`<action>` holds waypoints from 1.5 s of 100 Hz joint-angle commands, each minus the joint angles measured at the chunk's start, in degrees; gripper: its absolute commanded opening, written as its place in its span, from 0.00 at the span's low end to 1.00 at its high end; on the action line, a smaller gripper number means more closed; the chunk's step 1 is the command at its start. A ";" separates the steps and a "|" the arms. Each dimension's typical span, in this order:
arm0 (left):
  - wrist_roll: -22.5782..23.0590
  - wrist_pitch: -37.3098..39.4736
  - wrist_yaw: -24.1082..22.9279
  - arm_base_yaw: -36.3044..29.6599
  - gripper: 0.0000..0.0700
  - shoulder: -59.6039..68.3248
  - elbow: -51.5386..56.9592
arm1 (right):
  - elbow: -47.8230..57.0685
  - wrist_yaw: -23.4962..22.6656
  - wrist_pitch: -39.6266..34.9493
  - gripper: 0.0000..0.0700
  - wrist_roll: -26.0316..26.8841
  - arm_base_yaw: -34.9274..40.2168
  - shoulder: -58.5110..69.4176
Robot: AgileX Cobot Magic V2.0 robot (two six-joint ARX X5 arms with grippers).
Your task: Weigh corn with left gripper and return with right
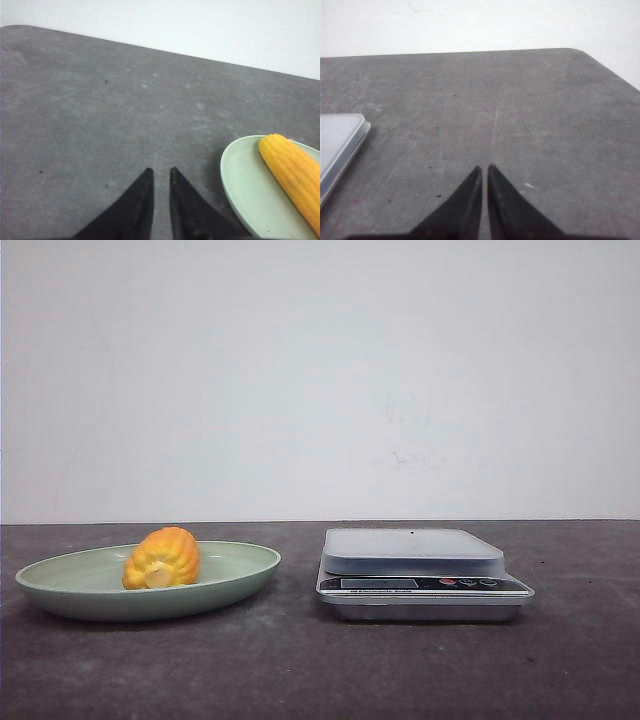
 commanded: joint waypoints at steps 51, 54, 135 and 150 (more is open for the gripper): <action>0.48 -0.26 -0.11 0.04 0.03 -0.11 -1.01 | -0.28 0.00 0.35 0.02 -0.39 -0.11 -0.07; 0.48 -0.26 -0.11 0.04 0.03 -0.11 -1.01 | -0.28 0.00 0.35 0.02 -0.39 -0.11 -0.07; 0.48 -0.26 -0.11 0.04 0.03 -0.11 -1.01 | -0.28 -0.46 -0.46 0.02 1.84 0.59 -0.07; 0.48 -0.26 -0.13 0.04 0.03 -0.11 -1.01 | -0.28 -2.12 -0.57 0.02 3.04 1.14 -0.04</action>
